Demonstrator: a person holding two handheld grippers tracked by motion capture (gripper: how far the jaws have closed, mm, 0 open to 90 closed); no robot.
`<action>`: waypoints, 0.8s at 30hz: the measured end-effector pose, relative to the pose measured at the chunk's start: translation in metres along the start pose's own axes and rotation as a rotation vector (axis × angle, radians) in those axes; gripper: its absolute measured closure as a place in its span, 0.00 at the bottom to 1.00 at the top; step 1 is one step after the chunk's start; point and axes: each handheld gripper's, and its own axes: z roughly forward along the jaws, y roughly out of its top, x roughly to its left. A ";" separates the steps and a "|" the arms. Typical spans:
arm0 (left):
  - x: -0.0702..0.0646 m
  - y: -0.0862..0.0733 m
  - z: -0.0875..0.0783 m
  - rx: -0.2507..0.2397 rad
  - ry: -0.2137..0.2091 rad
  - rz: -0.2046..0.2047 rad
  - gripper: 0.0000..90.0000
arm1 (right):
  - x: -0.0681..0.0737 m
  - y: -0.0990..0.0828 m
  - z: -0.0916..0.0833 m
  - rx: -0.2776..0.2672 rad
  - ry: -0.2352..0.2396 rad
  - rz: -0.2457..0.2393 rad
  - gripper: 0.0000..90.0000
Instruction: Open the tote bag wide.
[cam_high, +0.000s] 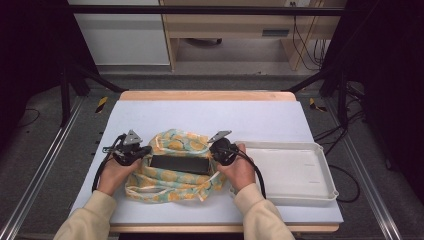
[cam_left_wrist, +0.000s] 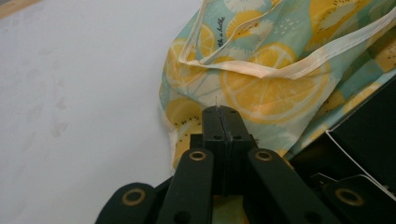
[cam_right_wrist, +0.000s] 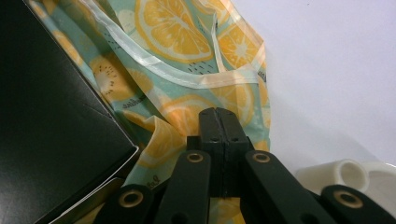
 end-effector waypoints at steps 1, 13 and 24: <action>0.000 0.000 0.000 0.001 0.000 0.001 1.00 | 0.000 0.000 0.000 0.002 -0.002 -0.002 1.00; 0.000 -0.005 0.001 0.045 0.005 0.014 1.00 | -0.002 -0.002 0.003 0.035 0.005 -0.009 1.00; 0.002 -0.009 -0.005 0.030 0.023 -0.009 1.00 | -0.002 -0.003 -0.003 0.020 -0.002 -0.007 1.00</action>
